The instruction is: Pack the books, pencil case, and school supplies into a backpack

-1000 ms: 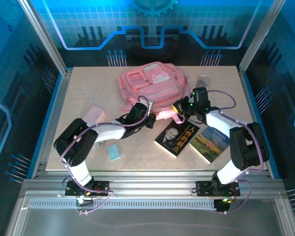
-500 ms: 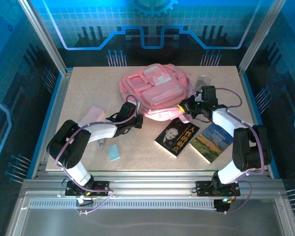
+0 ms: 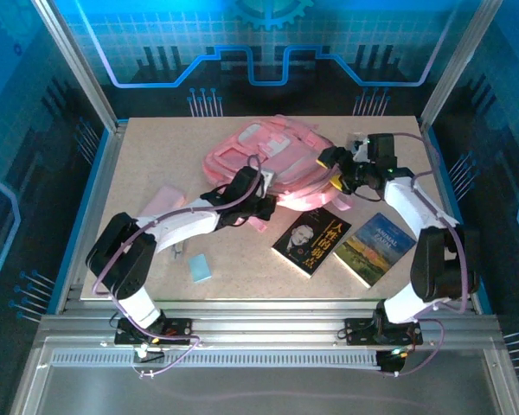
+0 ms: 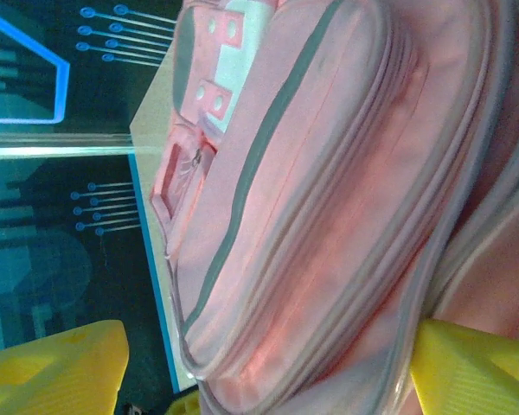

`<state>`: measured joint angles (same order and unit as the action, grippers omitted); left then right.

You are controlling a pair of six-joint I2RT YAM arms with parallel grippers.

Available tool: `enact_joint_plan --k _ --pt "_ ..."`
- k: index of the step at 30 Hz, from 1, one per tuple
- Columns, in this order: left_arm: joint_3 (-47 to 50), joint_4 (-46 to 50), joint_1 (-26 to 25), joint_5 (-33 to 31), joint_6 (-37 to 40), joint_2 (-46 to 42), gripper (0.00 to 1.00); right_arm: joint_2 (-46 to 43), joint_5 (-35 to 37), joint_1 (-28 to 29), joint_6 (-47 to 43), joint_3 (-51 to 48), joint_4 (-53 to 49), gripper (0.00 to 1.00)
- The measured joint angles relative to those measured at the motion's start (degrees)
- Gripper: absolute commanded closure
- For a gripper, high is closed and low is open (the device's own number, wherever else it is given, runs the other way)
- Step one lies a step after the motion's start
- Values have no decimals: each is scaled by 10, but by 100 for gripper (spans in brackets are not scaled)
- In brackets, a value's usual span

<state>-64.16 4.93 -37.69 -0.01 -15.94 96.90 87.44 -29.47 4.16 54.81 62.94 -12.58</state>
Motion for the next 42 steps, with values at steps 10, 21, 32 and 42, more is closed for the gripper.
enact_joint_plan --k 10,21,32,42 --pt "-39 10 -12 25 -2 29 100 -53 -25 31 46 -96 26 59" --pt "68 -40 9 -16 -11 12 100 -5 -21 48 64 -97 64 100" --pt "83 -16 126 -92 -67 14 100 18 -10 98 59 -67 75 100" --pt "5 82 187 -228 -106 40 1 181 -4 195 80 87 112 88"
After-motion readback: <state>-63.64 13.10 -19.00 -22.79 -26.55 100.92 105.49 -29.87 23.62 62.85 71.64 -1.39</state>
